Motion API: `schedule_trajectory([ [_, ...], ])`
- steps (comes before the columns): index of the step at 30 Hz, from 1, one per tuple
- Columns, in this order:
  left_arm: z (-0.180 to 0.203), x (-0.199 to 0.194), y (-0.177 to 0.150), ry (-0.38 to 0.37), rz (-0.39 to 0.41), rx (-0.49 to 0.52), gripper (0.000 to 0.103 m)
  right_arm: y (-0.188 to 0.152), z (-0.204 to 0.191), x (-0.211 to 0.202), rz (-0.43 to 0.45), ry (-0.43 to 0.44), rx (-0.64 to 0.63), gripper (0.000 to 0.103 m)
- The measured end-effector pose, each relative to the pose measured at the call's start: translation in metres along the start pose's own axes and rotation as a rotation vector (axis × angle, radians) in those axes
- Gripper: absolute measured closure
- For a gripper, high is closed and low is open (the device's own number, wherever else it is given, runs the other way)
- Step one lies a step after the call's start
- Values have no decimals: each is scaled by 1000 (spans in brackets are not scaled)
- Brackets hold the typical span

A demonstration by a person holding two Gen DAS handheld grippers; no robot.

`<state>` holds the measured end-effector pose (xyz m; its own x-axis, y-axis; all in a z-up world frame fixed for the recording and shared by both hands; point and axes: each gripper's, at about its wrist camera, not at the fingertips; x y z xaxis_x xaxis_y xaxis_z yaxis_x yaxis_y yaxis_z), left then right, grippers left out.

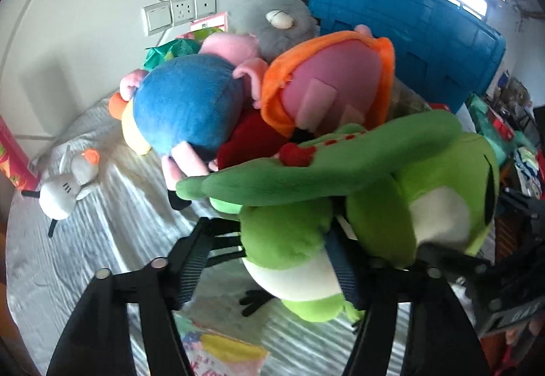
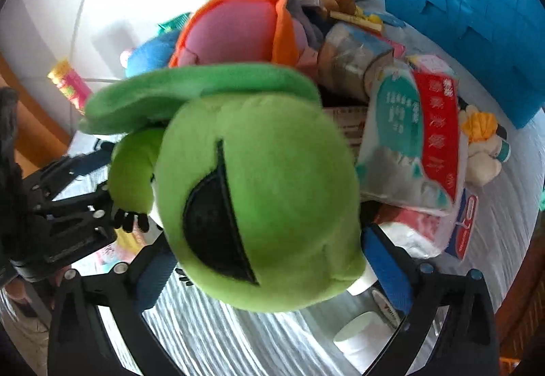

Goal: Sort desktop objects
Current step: 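Grasp the frog plush with right tool while left tool keeps holding it, then carry the green frog plush with both tools over the blue crate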

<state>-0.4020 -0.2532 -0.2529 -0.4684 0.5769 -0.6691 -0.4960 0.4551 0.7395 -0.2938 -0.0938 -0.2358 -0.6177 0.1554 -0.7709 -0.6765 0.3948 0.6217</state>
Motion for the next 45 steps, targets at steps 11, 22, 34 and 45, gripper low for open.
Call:
schedule_trajectory([
  [11,16,-37,17,-29,98,29,73,15,-4,-16,83,-2,-34,16],
  [22,22,-124,67,-21,247,-18,73,70,-20,-115,219,39,-107,16],
  [34,94,-152,123,120,336,-32,73,121,29,-163,309,118,-217,16],
  [45,216,-139,184,272,380,-82,72,182,142,-192,325,254,-347,16],
])
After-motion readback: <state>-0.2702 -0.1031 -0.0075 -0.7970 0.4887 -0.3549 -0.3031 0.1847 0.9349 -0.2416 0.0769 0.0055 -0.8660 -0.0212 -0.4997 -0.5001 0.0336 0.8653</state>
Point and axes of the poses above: each gripper's, at about its wrist camera, not at the fingertips, and x roughly the way its jaws point, z to its right, y to its top, and after that the axes turned 9 degrees about z, right-handed
